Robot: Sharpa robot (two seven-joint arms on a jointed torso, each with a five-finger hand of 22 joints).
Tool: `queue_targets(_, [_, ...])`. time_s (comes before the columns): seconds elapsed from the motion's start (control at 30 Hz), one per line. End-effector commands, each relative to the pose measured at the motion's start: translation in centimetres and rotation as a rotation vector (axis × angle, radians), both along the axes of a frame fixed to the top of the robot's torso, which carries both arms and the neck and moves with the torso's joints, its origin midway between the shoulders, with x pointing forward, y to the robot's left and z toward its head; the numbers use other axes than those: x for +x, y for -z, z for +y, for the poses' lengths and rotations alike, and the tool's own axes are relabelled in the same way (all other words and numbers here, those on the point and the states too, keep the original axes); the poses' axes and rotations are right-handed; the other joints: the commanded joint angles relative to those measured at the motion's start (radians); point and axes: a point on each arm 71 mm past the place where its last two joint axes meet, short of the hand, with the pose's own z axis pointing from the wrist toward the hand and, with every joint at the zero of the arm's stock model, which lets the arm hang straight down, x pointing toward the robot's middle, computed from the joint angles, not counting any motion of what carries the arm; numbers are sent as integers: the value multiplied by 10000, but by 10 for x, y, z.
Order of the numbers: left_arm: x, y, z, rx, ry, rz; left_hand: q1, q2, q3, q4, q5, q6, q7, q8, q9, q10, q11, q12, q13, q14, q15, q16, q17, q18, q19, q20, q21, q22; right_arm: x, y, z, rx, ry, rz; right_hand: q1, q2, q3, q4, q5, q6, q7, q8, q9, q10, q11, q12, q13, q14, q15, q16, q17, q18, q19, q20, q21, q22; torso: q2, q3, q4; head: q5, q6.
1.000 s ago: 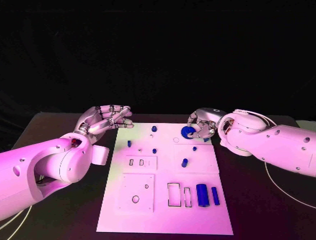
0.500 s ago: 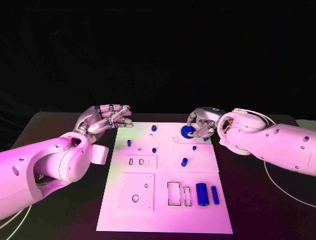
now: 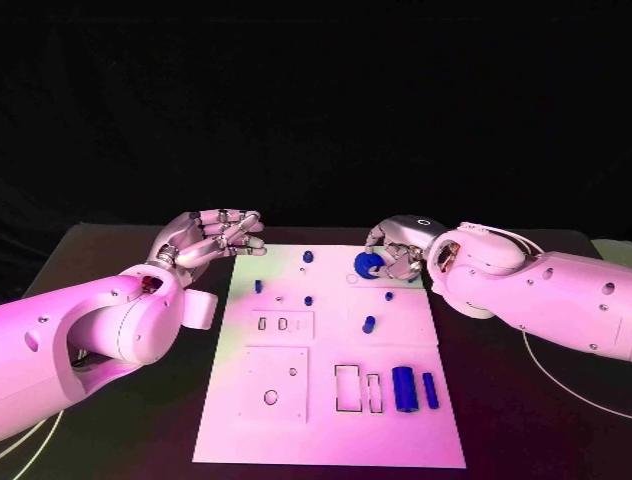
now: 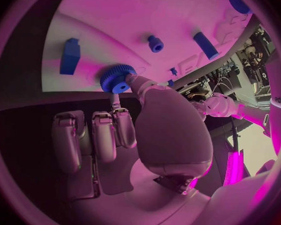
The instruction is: Assemble the parts on the task board
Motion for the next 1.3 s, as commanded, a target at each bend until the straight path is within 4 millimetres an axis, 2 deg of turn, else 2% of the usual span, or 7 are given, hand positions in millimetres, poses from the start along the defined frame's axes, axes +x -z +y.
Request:
queue_targets(0.03, [0, -1, -2, -51, 197, -76, 57, -60, 37, -6, -56, -68, 102, -59, -13, -63, 3, -54, -12, -11, 16, -40, 9, 49, 27, 27, 1, -9, -6, -11, 8, -154, -106, -1326, -144, -47, 91, -7, -93, 203, -150, 68, -9, 71, -13, 40, 1255, 867, -59, 50, 1682, -149, 870, -69, 62, 2402, -2, -13, 4, 31, 13])
queue_targets(0.33, [0, -1, -3, -58, 213, -80, 57, -60, 37, -6, -56, -68, 102, -59, -13, -63, 3, -54, -12, -11, 16, -40, 9, 49, 27, 27, 1, -9, -26, -24, 54, -13, -1114, -2429, -221, -63, 148, 9, -126, 272, -174, 62, -23, 138, -33, 104, 1319, 873, -75, 57, 1710, -185, 959, -81, 169, 2520, 8, -9, 11, 89, 1])
queue_targets(0.5, [0, -1, -4, -69, 241, -82, 57, -60, 37, -6, -56, -68, 102, -59, -13, -63, 3, -54, -12, -11, 16, -40, 9, 49, 27, 27, 1, -9, -26, -21, 76, -32, -1449, -2488, -238, -60, 162, 17, -131, 277, -176, 54, -28, 136, -35, 99, 1314, 871, -78, 54, 1697, -185, 959, -84, 169, 2520, 12, -15, 12, 110, 2])
queue_targets(0.63, [0, -1, -5, -72, 254, -81, 65, -51, 51, -17, -56, -67, 101, -59, -12, -65, 2, -61, -9, -15, 16, -48, 22, 49, 26, 28, -2, -14, -24, -13, 90, -88, -1566, -2390, -265, -65, 174, 26, -137, 276, -175, 40, -36, 138, -36, 100, 1315, 869, -81, 51, 1686, -180, 946, -87, 153, 2503, 13, -3, 22, 136, -11])
queue_targets(0.77, [0, -1, -5, -73, 258, -79, 65, -51, 51, -17, -56, -67, 101, -59, -12, -65, 2, -61, -9, -15, 16, -48, 22, 49, 26, 28, -2, -14, -22, -7, 98, -155, -1624, -2278, -291, -74, 181, 35, -142, 272, -173, 26, -44, 137, -35, 98, 1314, 870, -83, 52, 1690, -178, 943, -90, 149, 2499, 17, -5, 28, 144, -33])
queue_targets(0.97, [0, -1, -5, -76, 266, -79, 65, -51, 51, -17, -56, -67, 101, -59, -12, -65, 2, -61, -9, -15, 16, -48, 22, 49, 26, 28, -2, -14, -19, -2, 107, -248, -1691, -2174, -309, -81, 185, 41, -146, 270, -171, 17, -49, 133, -34, 93, 1308, 870, -83, 53, 1691, -178, 941, -91, 147, 2496, 8, 3, -22, 161, -48])
queue_targets(1.3, [0, -1, -6, -82, 290, -74, 65, -51, 51, -17, -56, -67, 101, -59, -12, -65, 2, -61, -9, -15, 16, -48, 22, 49, 26, 28, -2, -14, -15, 6, 118, -412, -1761, -2088, -360, -104, 191, 58, -157, 268, -168, -5, -60, 139, -31, 98, 1314, 868, -82, 50, 1680, -179, 945, -94, 151, 2501, 8, 11, 15, 141, -58])
